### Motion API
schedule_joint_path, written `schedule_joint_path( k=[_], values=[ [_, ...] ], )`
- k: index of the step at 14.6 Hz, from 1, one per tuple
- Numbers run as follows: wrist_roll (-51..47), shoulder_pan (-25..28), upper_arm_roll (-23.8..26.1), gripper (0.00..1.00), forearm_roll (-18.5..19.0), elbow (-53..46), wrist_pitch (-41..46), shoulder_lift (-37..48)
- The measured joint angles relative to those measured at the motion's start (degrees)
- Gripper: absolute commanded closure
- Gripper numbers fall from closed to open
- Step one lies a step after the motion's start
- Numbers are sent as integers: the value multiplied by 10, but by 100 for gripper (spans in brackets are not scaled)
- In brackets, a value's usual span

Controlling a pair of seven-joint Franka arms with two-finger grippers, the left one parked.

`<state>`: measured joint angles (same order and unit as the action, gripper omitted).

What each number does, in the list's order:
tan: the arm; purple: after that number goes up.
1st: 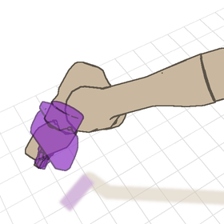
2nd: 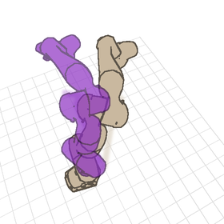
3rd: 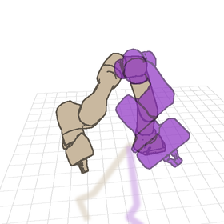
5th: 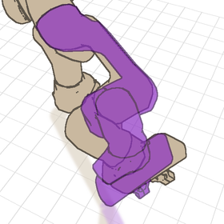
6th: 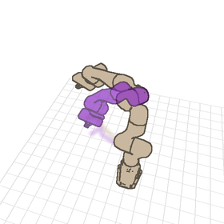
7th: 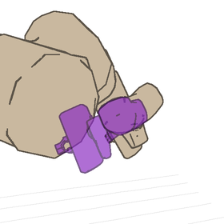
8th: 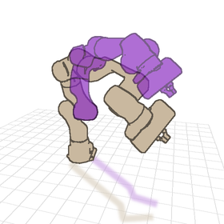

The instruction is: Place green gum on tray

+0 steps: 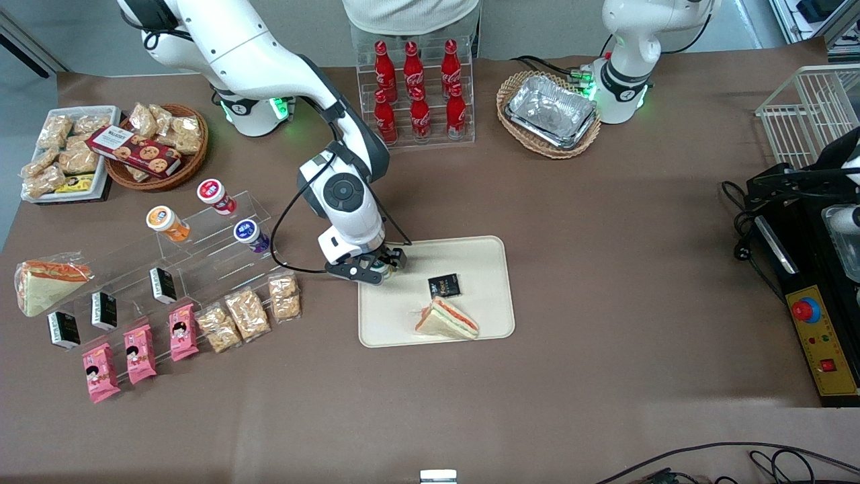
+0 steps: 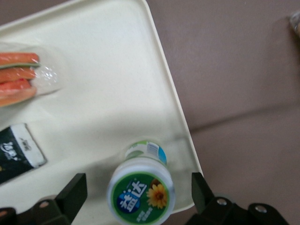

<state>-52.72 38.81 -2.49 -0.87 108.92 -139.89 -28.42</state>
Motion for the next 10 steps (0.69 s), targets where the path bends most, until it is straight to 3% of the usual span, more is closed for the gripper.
schedule_joint_path(
  k=[3, 10],
  values=[
    [22, -8, -3, 0, 0, -29, 65, 21],
    [112, -41, -5, 0, -8, -198, 391, 120]
  ],
)
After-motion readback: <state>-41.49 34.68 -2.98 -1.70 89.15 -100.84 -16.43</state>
